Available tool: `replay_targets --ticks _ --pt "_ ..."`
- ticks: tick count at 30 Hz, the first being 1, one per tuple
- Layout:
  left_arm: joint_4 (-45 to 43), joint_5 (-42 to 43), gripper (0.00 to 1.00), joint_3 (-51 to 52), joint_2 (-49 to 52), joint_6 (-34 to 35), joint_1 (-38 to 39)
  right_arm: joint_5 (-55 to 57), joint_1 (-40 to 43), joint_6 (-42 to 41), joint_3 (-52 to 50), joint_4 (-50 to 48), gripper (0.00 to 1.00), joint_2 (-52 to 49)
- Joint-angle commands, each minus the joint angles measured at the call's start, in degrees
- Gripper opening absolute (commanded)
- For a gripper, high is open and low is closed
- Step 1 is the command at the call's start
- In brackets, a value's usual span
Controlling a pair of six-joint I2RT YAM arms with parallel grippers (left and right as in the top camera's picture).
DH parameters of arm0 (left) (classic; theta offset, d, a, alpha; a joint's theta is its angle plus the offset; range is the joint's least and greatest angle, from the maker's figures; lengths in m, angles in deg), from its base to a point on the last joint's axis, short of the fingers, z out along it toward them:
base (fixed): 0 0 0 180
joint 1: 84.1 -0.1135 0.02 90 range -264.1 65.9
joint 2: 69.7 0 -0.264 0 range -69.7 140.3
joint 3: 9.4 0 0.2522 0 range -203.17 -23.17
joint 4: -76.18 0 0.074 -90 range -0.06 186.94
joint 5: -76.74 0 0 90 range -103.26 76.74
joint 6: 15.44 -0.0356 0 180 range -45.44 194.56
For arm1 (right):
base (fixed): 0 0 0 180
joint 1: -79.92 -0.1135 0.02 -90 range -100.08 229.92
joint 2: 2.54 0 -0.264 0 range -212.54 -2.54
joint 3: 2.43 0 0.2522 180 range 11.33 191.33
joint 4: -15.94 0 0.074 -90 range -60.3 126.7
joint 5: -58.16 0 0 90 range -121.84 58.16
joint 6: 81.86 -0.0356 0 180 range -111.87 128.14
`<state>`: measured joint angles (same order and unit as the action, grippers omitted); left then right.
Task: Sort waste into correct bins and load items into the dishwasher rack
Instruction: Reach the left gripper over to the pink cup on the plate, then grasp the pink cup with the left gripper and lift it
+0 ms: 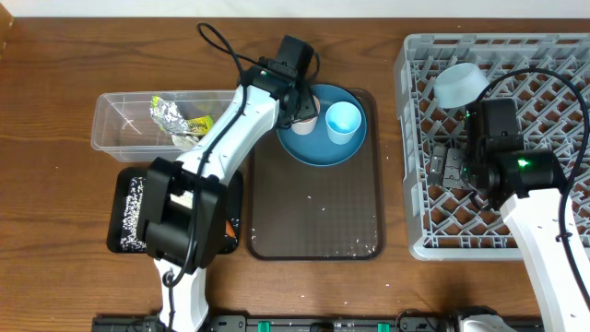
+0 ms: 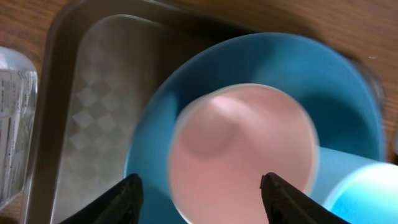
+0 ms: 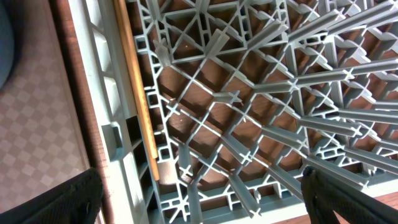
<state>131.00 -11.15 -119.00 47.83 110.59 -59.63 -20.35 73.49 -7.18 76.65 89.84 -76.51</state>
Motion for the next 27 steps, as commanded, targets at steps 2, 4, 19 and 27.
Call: replay_targets --ticks 2,4,19,27 --pt "0.11 -2.64 0.61 -0.48 1.46 0.07 -0.28 0.48 0.42 -0.5 0.83 -0.09 0.99 0.15" --pt "0.11 -2.84 0.57 -0.28 1.97 0.07 -0.28 0.48 0.42 -0.5 0.83 -0.09 0.99 0.15" --pt "0.83 -7.13 0.06 -0.09 0.0 0.02 -2.23 0.48 0.42 -0.48 0.83 -0.09 0.99 0.15" --pt "4.15 -7.13 0.06 -0.09 -10.05 -0.42 -3.43 0.46 0.42 -0.5 0.83 -0.09 0.99 0.15"
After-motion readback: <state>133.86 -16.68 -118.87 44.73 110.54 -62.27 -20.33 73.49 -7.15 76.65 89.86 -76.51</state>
